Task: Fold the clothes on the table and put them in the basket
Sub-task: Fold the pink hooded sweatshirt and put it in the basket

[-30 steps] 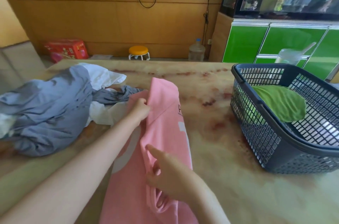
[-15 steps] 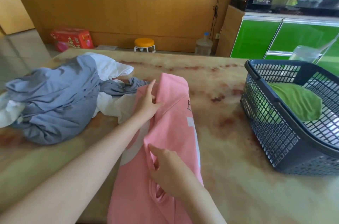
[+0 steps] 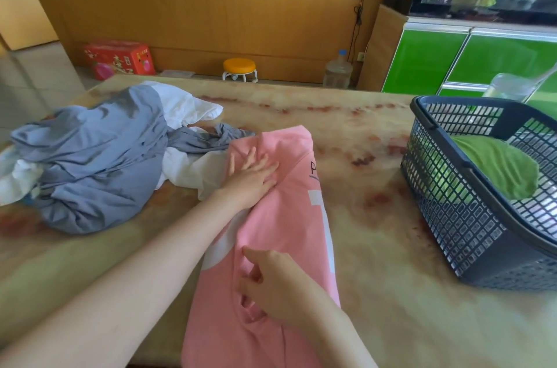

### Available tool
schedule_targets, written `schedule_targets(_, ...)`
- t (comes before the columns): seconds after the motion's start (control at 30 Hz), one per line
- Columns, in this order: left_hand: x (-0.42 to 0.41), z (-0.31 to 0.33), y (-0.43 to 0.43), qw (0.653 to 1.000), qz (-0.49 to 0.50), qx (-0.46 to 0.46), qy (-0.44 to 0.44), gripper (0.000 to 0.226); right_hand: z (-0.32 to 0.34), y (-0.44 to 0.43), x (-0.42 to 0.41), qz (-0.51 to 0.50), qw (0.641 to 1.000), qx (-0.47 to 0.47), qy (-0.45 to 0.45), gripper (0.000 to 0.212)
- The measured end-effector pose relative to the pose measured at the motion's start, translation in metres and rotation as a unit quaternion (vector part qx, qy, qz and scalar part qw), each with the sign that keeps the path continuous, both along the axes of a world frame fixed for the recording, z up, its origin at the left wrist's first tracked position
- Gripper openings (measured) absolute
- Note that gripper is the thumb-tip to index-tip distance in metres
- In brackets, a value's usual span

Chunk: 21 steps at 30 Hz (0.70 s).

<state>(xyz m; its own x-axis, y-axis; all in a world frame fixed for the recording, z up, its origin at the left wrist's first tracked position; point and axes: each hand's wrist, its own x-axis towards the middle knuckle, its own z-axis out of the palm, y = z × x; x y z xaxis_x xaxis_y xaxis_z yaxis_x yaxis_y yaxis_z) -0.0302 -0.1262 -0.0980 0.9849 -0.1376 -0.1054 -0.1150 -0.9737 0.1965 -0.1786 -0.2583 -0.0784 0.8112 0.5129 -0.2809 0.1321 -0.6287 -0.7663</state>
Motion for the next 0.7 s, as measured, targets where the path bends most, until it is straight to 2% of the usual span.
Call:
schedule_targets(0.07, 0.000, 0.003, -0.003, 0.994, 0.054, -0.084, -0.052, 0.048, 0.000, -0.001, 0.001, 0.004, 1.000, 0.007, -0.002, 0.014)
schedule_targets(0.13, 0.003, 0.007, -0.006, 0.970, 0.105, -0.191, -0.104, 0.052, 0.000, 0.000, -0.002, 0.001, 1.000, 0.008, -0.011, 0.018)
schedule_targets(0.23, 0.013, 0.011, -0.011, 0.954, 0.106, -0.261, -0.105, 0.062, -0.004, 0.005, -0.004, -0.007, 0.997, -0.031, -0.075, 0.010)
schedule_targets(0.33, 0.022, 0.008, -0.008, 0.940, 0.119, -0.293, -0.126, 0.062, -0.001, 0.006, -0.002, 0.003, 0.998, -0.031, -0.058, 0.021)
schedule_targets(0.47, 0.024, 0.007, 0.004, 0.932, 0.099, -0.300, -0.176, 0.052, 0.007, 0.003, -0.002, 0.011, 0.998, 0.051, 0.029, 0.039)
schedule_targets(0.53, 0.022, 0.008, 0.008, 0.932, 0.097, -0.297, -0.183, 0.047, 0.007, 0.005, -0.002, 0.002, 0.997, 0.069, 0.038, 0.047)
schedule_targets(0.7, 0.006, -0.008, 0.011, 0.940, 0.084, -0.274, -0.186, 0.036, 0.004, 0.008, -0.006, -0.008, 0.996, 0.073, 0.048, 0.038)
